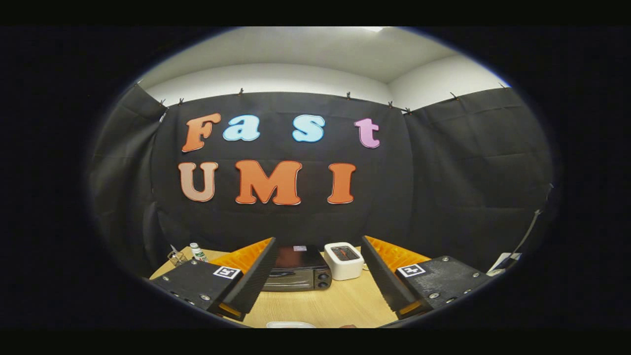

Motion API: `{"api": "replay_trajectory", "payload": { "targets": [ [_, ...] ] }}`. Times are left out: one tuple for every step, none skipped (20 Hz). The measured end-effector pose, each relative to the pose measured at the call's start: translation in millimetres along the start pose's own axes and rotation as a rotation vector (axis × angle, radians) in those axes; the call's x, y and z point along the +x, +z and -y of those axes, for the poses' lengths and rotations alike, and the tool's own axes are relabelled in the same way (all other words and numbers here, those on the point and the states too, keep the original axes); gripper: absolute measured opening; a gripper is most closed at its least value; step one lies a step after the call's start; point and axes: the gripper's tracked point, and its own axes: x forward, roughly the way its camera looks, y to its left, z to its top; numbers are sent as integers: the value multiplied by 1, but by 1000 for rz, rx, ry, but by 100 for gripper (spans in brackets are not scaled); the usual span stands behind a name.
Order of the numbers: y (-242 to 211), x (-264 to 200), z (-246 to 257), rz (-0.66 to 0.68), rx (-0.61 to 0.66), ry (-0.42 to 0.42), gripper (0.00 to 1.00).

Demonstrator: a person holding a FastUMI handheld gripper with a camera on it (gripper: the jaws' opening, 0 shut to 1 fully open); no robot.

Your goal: Open the toaster oven, put the food inside, and close the toaster oven door.

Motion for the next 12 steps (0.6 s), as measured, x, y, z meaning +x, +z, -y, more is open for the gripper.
{"api": "replay_trajectory", "payload": {
  "targets": [
    [-4, 3, -5, -11, 6, 10, 100],
    [-8, 6, -9, -18, 13, 21, 100],
    [-11, 11, -15, -23, 18, 32, 100],
    [-14, 16, -20, -30, 21, 44, 100],
    [-17, 22, -25, -35, 19, 56, 100],
    [-20, 27, -31, -40, 12, 68, 100],
    [-24, 33, -36, -47, 3, 75, 100],
    [-27, 38, -40, -52, -6, 83, 100],
    [-30, 45, -45, -56, -10, 92, 100],
    [-35, 52, -52, -65, -10, 104, 100],
    [-41, 59, -58, -79, -11, 117, 100],
    [-48, 66, -64, -96, -14, 129, 100]
  ]
}}
